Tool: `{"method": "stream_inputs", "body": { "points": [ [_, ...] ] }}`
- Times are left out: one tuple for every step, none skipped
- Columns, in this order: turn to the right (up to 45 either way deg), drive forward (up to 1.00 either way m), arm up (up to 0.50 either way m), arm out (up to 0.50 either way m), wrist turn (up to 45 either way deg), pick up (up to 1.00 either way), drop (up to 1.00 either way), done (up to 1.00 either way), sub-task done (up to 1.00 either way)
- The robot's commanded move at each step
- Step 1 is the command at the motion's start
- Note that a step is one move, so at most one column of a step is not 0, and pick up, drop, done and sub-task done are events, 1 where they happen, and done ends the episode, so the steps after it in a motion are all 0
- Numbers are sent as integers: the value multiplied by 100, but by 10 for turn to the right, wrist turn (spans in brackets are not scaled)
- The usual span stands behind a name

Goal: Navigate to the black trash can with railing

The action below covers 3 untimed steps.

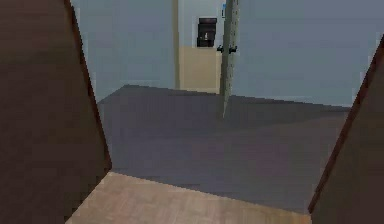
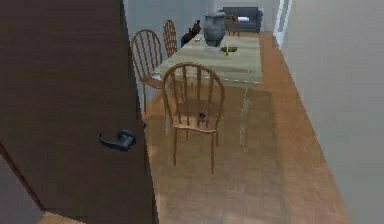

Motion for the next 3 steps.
{"method": "stream_inputs", "body": {
  "points": [
    [0, 100, 0, 0, 0, 0, 0, 0, 0],
    [0, 45, 0, 0, 0, 0, 0, 0, 0],
    [-150, 0, 0, 0, 0, 0, 0, 0, 0]
  ]
}}
